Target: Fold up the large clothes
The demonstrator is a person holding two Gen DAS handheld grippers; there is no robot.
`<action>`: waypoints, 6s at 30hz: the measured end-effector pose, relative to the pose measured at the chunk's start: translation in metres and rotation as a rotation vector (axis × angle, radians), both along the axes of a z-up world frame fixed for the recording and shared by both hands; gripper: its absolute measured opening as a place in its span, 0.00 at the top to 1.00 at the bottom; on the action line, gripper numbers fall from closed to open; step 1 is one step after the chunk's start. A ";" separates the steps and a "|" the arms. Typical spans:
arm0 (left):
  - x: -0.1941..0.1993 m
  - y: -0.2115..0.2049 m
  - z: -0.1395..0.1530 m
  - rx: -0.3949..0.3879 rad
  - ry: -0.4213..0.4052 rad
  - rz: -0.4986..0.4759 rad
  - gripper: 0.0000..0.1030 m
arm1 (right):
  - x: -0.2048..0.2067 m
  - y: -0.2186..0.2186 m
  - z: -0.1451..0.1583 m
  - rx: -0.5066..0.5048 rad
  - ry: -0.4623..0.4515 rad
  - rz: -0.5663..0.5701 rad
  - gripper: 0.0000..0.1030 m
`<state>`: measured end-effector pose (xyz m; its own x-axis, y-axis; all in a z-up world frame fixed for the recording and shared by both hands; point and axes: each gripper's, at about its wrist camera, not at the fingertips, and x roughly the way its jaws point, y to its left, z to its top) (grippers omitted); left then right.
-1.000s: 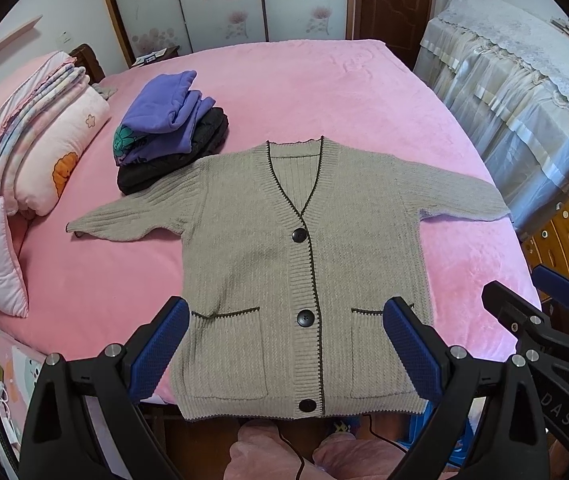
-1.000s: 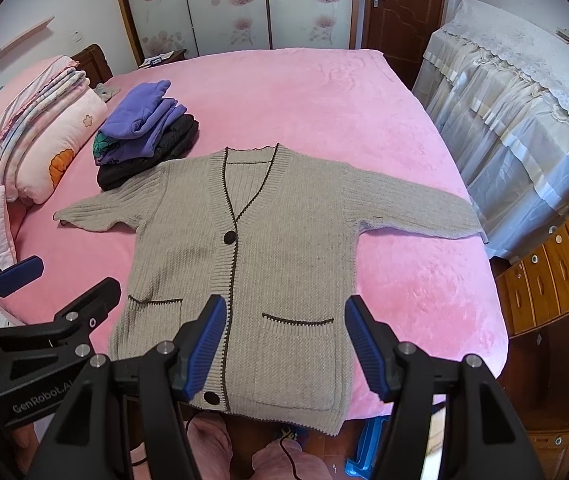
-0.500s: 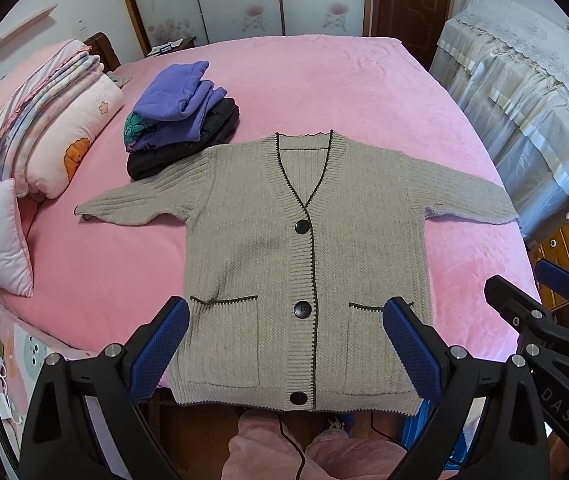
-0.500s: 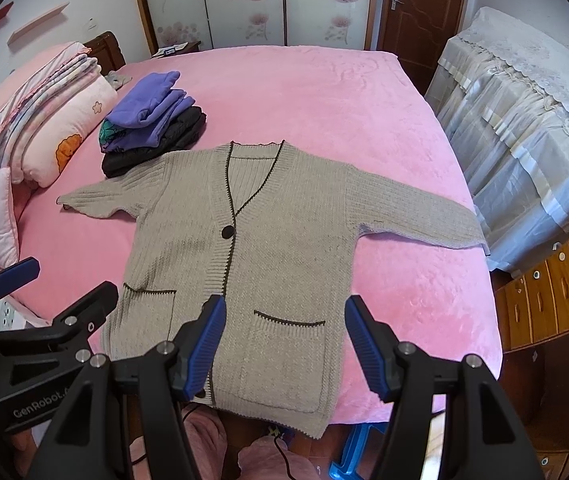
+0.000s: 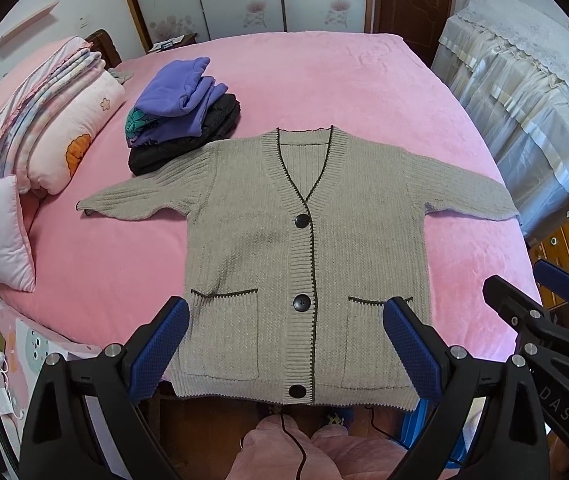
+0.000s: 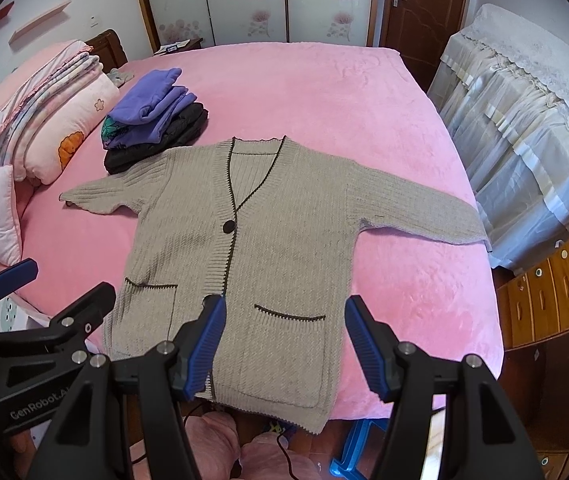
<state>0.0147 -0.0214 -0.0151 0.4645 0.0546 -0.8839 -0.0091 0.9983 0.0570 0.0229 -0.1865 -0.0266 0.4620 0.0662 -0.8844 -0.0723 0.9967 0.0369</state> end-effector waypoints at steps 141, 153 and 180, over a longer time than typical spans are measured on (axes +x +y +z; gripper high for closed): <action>0.306 -0.347 -0.177 -0.120 0.063 -0.312 0.06 | 0.182 -0.452 -0.274 0.532 0.122 -0.745 0.54; 0.297 -0.318 -0.183 -0.162 0.102 -0.283 0.06 | 0.215 -0.484 -0.324 0.638 0.140 -0.889 0.82; 0.325 -0.053 -0.226 -0.187 0.126 0.136 0.06 | 0.301 -0.092 -0.247 0.293 0.106 0.070 0.76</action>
<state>0.3392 -0.0739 -0.2409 0.3499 -0.0604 -0.9348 -0.1486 0.9817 -0.1190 0.3241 -0.2789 -0.2732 0.3537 0.3539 -0.8658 -0.1209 0.9352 0.3329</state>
